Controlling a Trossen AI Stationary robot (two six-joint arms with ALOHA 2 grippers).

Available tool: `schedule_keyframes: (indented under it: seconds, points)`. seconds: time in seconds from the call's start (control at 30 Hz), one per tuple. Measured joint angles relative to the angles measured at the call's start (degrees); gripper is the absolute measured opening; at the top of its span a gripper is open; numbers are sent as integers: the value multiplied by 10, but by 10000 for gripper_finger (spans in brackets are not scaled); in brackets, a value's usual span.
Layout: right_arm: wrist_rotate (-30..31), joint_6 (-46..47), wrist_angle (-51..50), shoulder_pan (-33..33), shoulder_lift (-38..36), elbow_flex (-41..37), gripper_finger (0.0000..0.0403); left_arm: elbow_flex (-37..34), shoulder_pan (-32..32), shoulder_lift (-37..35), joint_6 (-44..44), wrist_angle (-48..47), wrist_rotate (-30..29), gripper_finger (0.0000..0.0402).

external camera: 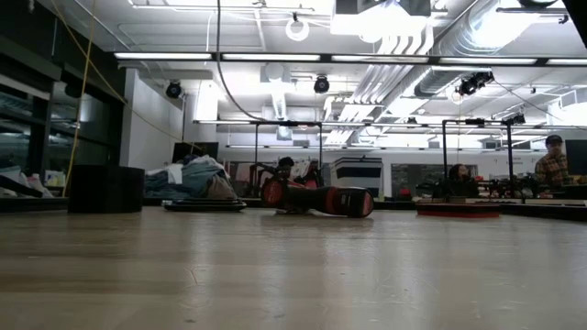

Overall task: Coil cords
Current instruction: Coil the white cable wire into the black spool

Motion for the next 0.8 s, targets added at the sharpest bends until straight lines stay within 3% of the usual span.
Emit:
schedule_keyframes:
  seconds: [0.23, 0.4, 0.53, 0.8]
  points:
    - [-7, 66, -9, 0, 0, 0, 84, 0, 0, -2, 23, 24, 27, 0]
    - [-76, 145, -43, -1, 1, -1, 106, 0, -5, -10, -11, 26, 81, 0]
    - [-106, 166, -49, 3, 1, -1, 114, 0, -17, -22, -28, 26, 83, 0]
    - [-111, 176, -36, 13, 10, -2, 115, 0, -32, -29, -66, 44, 83, 0]
